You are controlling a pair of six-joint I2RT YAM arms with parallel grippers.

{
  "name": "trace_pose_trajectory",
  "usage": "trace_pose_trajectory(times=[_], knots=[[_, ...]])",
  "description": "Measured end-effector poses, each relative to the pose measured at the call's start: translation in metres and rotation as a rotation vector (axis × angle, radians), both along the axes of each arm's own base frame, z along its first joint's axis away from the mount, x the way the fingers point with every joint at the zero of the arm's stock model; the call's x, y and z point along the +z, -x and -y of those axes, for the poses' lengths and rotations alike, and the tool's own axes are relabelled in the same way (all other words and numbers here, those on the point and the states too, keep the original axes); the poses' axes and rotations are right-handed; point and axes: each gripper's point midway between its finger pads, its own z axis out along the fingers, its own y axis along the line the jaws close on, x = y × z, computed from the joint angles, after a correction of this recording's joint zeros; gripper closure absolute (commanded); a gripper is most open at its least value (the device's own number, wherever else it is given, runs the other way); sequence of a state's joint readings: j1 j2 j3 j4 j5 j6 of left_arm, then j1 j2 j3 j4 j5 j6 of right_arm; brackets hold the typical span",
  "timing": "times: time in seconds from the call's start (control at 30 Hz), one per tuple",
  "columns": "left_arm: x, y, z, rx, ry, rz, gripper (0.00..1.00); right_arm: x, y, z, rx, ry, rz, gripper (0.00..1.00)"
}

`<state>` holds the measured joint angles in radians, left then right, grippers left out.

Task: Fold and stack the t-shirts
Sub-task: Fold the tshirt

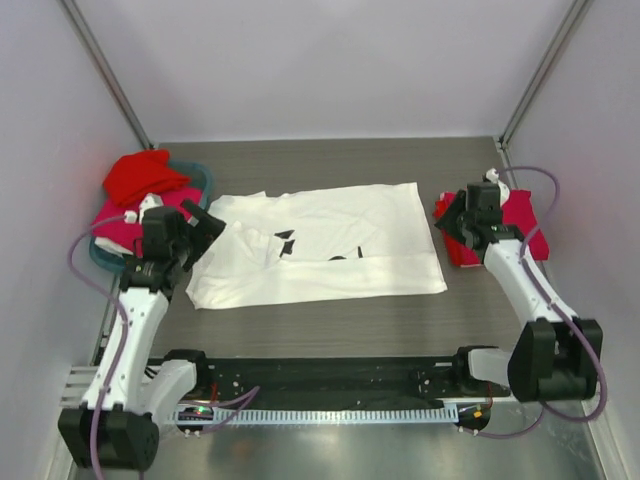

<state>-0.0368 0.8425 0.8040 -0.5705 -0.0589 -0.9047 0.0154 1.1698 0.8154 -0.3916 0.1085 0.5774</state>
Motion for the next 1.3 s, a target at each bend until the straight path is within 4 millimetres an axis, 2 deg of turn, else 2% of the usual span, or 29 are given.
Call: trace_pose_trajectory(times=[0.13, 0.23, 0.33, 0.57, 0.67, 0.73, 0.77, 0.8, 0.87, 0.93, 1.03, 1.17, 1.3], knots=[[-0.01, -0.046, 0.011, -0.086, -0.015, -0.066, 0.06, 0.015, -0.052, -0.006, 0.066, 0.012, 0.008, 0.47], [-0.022, -0.077, 0.014, -0.123, -0.036, -0.112, 0.07, 0.014, -0.086, -0.01, 0.096, 0.01, 0.0, 0.48], [-0.03, -0.108, 0.015, -0.144, -0.052, -0.133, 0.08, 0.001, -0.116, -0.012, 0.109, 0.007, -0.027, 0.48], [-0.039, -0.179, 0.023, -0.155, -0.058, -0.128, 0.09, -0.045, -0.186, -0.017, 0.133, 0.018, -0.088, 0.43], [-0.037, -0.21, 0.034, -0.165, -0.058, -0.101, 0.09, -0.063, -0.208, -0.019, 0.137, 0.021, -0.103, 0.43], [-0.022, -0.237, 0.042, -0.157, -0.061, -0.046, 0.09, -0.071, -0.22, -0.021, 0.141, 0.02, -0.105, 0.43], [-0.027, -0.244, 0.048, -0.159, -0.062, -0.044, 0.09, -0.073, -0.226, -0.022, 0.142, 0.019, -0.101, 0.43], [-0.022, -0.254, 0.052, -0.153, -0.066, -0.019, 0.08, -0.077, -0.231, -0.024, 0.145, 0.019, -0.101, 0.43], [-0.017, -0.262, 0.057, -0.146, -0.074, 0.013, 0.08, -0.081, -0.237, -0.027, 0.152, 0.02, -0.1, 0.43], [-0.015, -0.265, 0.06, -0.141, -0.083, 0.029, 0.08, -0.085, -0.239, -0.032, 0.161, 0.023, -0.104, 0.49], [-0.016, -0.268, 0.06, -0.131, -0.088, 0.063, 0.08, -0.088, -0.241, -0.037, 0.169, 0.032, -0.108, 0.69], [-0.037, -0.26, 0.056, -0.132, -0.099, 0.037, 0.08, -0.092, -0.24, -0.038, 0.161, 0.046, -0.116, 0.96], [-0.043, -0.257, 0.055, -0.144, -0.117, 0.023, 0.09, -0.094, -0.239, -0.029, 0.123, 0.075, -0.123, 0.99]])
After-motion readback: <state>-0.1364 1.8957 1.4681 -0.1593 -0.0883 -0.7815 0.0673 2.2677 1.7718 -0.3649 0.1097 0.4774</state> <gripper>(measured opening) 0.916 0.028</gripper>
